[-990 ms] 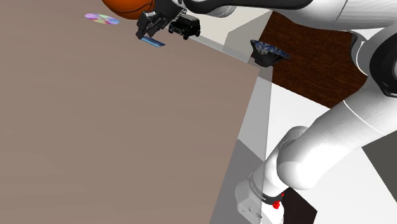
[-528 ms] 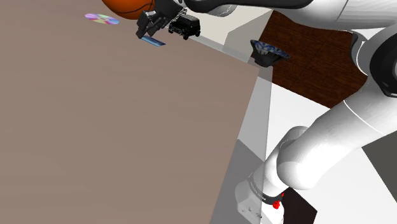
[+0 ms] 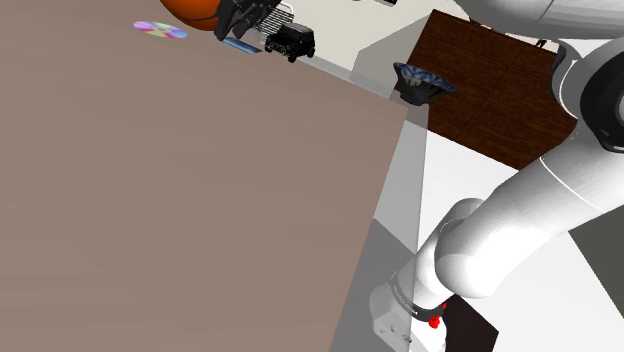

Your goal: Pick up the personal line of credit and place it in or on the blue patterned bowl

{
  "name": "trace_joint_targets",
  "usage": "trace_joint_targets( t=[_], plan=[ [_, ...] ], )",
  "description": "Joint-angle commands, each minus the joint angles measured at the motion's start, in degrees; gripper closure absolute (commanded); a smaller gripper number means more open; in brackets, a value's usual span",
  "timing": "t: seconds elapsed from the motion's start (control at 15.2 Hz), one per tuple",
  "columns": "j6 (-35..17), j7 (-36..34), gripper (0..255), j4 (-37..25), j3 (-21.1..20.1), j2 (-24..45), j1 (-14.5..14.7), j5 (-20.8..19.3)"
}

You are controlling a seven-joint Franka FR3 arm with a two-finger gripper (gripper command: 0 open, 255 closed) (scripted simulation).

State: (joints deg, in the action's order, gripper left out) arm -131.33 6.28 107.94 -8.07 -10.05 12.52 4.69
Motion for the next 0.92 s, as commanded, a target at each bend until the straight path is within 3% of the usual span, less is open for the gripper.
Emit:
trace_joint_targets(
  t=[0.0, 0.86],
  plan=[
    [1.6, 0.0, 255, -1.8, 0.1, 0.2, -0.1, -0.1],
    [12.0, -0.8, 255, -14.6, 0.1, 2.6, -0.2, -0.9]
  ],
)
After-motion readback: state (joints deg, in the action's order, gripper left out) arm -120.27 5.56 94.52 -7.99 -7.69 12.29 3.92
